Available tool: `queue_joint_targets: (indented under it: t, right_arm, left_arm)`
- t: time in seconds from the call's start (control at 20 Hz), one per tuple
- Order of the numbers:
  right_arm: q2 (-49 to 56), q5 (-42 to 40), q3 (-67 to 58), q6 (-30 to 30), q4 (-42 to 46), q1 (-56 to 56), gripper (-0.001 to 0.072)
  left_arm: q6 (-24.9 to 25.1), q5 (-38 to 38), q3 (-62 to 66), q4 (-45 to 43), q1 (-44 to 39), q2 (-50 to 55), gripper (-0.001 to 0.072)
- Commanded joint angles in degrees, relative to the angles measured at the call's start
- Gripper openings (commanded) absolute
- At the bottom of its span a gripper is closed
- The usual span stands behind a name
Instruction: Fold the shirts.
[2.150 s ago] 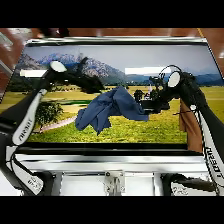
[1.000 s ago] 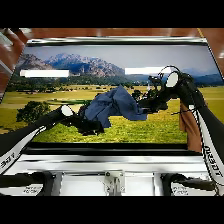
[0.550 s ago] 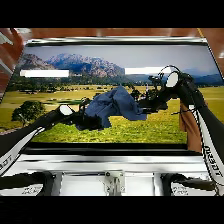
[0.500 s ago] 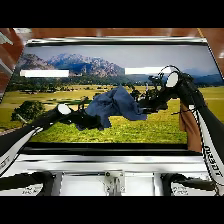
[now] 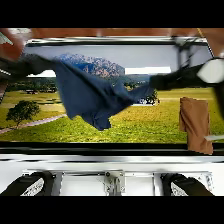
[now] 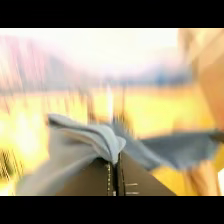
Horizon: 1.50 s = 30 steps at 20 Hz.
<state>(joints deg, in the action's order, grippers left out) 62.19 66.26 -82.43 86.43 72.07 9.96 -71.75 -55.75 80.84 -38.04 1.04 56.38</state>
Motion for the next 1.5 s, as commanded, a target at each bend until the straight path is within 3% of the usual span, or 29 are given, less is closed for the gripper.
queue_joint_targets:
  t: [0.0, 0.15, 0.3, 0.4, 0.55, 0.7, 0.8, 0.9, 1.0, 1.15, 1.45]
  right_arm:
    - [-12.2, -11.4, -5.5, -0.3, 0.0, 0.0, 0.0063]
    - [-19.3, -12.3, -7.2, 0.4, -0.7, 0.0, 0.0063]
    - [-24.3, -7.7, -7.2, 3.6, -0.7, 0.0, 0.0063]
    - [-26.2, -0.6, -7.2, 6.0, -0.6, 0.0, 0.0063]
    - [-27.0, 13.4, -7.2, 8.5, 0.0, 0.0, 0.0064]
    - [-26.9, 27.8, -7.2, 8.8, 5.3, 0.0, 0.0063]
    - [-26.9, 35.2, -5.8, 14.1, 11.5, 0.0, 0.0063]
    - [-26.9, 40.1, -1.5, 16.4, 12.0, 0.0, 0.0063]
    - [-27.1, 39.9, 4.9, 18.0, 8.6, 0.0, 0.0063]
    - [-25.5, 36.3, 16.5, 17.8, 7.8, 0.0, 0.0064]
    - [-15.3, 15.4, 24.7, 14.7, 11.9, 0.0, 0.0064]
  left_arm:
    - [0.6, -0.3, 19.3, -0.1, 6.8, -3.8, 0.0037]
    - [0.6, 2.9, 31.6, 0.3, 7.0, -3.9, 0.0037]
    - [0.6, 8.3, 37.9, -0.7, 7.1, -4.2, 0.0037]
    - [0.3, 10.5, 38.1, -5.1, 7.1, -4.4, 0.0036]
    - [-6.7, 10.5, 36.6, -11.5, 7.3, -3.3, 0.0037]
    - [-8.0, 10.4, 34.5, -16.4, 7.3, -0.1, 0.0037]
    - [-8.7, 9.3, 33.7, -18.0, 7.3, 3.4, 0.0037]
    - [-8.9, 8.7, 32.8, -17.8, 7.3, 8.7, 0.0037]
    - [-12.2, 4.6, 32.7, -15.1, 7.1, 15.5, 0.0037]
    - [-12.3, -1.4, 32.7, -9.5, 4.3, 25.5, 0.0037]
    - [-12.6, 1.2, 32.7, -8.3, -7.9, 44.3, 0.0037]
